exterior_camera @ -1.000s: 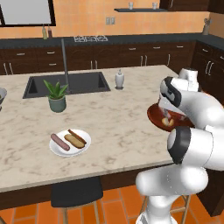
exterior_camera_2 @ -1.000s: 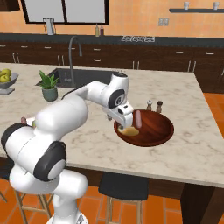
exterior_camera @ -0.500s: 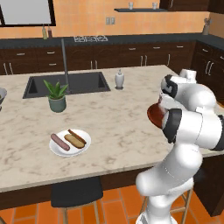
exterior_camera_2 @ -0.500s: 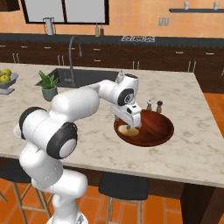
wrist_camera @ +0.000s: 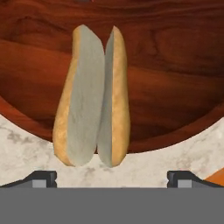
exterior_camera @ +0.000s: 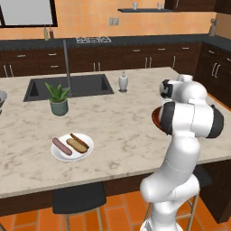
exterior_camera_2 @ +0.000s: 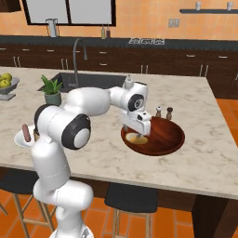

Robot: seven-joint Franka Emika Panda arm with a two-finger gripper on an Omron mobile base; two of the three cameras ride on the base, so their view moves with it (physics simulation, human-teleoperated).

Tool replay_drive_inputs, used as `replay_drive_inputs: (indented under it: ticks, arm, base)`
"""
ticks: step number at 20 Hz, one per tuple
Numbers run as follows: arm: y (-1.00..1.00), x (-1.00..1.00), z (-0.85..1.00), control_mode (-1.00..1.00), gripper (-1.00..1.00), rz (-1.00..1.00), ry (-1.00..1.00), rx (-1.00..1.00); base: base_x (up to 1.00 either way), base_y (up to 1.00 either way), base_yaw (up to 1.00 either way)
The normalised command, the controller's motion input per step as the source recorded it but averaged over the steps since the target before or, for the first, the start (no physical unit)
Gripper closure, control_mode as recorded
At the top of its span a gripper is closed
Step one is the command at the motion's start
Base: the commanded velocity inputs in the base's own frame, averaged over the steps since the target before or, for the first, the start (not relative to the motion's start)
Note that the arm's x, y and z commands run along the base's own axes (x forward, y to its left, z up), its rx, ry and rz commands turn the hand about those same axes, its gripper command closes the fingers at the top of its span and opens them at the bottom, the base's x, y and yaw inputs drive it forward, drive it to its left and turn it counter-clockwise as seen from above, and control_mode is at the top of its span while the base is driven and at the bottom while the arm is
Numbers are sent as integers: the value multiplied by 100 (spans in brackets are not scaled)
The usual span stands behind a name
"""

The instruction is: Place one bun and one sausage from the bowl on each plate.

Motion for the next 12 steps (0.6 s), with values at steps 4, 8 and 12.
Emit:
replay_drive_inputs:
  ticks: [4,8,12]
  arm:
    - [-5,45,-11,-100,-100,5,4,1]
    - [-6,18,-50,-100,-100,0,0,5]
    - [-5,0,-44,-100,-100,0,1,4]
  base:
    - [0,0,0]
    - [0,0,0]
    - [0,0,0]
